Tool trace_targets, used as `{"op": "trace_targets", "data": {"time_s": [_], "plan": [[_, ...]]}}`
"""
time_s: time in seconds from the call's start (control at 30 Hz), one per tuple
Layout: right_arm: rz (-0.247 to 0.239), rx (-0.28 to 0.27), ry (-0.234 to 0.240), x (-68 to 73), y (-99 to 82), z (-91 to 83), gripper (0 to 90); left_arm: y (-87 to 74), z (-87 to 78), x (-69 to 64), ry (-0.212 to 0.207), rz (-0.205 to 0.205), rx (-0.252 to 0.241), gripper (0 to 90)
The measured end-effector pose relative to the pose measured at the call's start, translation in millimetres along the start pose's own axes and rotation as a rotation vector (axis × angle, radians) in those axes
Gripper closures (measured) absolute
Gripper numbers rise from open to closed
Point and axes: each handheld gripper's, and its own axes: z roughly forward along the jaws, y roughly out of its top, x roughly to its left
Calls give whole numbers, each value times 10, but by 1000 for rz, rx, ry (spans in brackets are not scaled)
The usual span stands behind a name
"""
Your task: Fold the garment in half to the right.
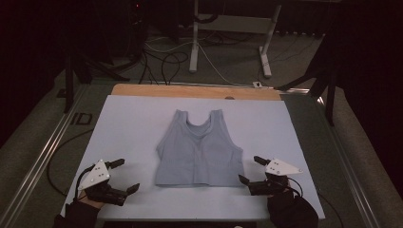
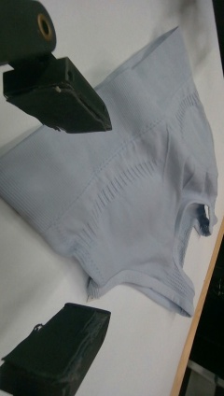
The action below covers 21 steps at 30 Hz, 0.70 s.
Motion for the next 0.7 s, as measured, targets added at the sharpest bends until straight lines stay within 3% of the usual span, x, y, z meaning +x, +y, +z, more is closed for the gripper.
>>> {"op": "trace_targets", "data": {"time_s": [0.47, 0.6, 0.7], "plan": [[-23, 26, 16, 40, -13, 72, 83, 25, 13, -9, -21, 0, 10, 3], [-13, 19, 16, 38, -8, 75, 83, 57, 10, -31, -33, 10, 12, 3], [-6, 19, 19, 42, -3, 75, 84, 64, 9, -24, -45, -5, 3, 3]]}}
